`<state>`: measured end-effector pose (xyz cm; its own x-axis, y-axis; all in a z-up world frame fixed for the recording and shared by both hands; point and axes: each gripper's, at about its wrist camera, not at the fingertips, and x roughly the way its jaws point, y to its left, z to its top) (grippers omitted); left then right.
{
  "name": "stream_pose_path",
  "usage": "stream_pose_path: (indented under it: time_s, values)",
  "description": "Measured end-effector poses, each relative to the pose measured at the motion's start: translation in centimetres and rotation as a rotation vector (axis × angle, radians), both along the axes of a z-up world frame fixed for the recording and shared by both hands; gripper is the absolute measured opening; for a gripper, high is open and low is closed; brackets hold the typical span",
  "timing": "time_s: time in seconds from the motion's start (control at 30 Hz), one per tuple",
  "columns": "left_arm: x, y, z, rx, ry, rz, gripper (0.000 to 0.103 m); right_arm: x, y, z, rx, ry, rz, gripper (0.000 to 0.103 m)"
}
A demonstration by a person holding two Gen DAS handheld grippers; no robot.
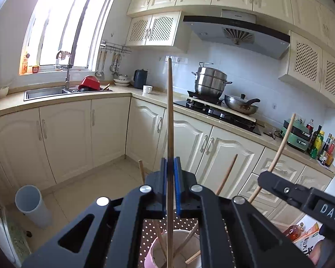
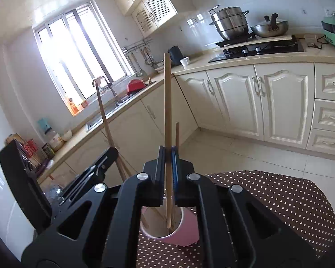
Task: Organize utensils
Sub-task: 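Lift the chopstick upright with the right gripper and carry it over the pink cup, then lower the chopstick into the pink cup and open the right gripper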
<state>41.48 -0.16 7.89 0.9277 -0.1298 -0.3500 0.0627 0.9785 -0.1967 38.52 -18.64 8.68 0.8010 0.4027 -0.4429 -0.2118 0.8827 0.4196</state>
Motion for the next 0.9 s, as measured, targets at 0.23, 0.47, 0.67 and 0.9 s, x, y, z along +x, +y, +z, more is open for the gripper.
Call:
stream_pose_path:
  time_s: [0.23,0.47,0.67,0.9]
  values:
    - [0.5,-0.3,-2.3,0.031,-0.012,0.051,0.007,1.1,2.0,-1.9,-0.084,0.041,0.010,0.006]
    - [-0.5,0.1,-4.6,0.023,-0.011,0.089,0.007,1.6,2.9,-3.7,-0.133,0.114,0.003,0.006]
    - [-1.8,-0.5,-6.0,0.054,-0.001,0.109,0.007,1.4,3.4,-4.5,-0.149,0.152,0.013,0.007]
    - [-3.1,-0.5,-7.1,0.043,0.028,0.117,0.008,0.8,3.0,-5.4,-0.126,0.200,0.014,0.008]
